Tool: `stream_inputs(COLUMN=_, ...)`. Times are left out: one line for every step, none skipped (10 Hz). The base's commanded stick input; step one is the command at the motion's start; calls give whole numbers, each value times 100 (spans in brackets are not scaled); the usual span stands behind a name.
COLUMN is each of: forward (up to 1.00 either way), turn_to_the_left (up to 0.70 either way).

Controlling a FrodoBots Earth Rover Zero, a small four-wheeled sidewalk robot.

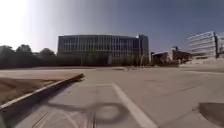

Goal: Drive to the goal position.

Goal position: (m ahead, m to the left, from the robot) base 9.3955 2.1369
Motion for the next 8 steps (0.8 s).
stream_inputs(forward=70, turn_to_the_left=0)
stream_inputs(forward=70, turn_to_the_left=0)
stream_inputs(forward=70, turn_to_the_left=0)
stream_inputs(forward=70, turn_to_the_left=0)
stream_inputs(forward=70, turn_to_the_left=0)
stream_inputs(forward=70, turn_to_the_left=0)
stream_inputs(forward=70, turn_to_the_left=0)
stream_inputs(forward=70, turn_to_the_left=0)
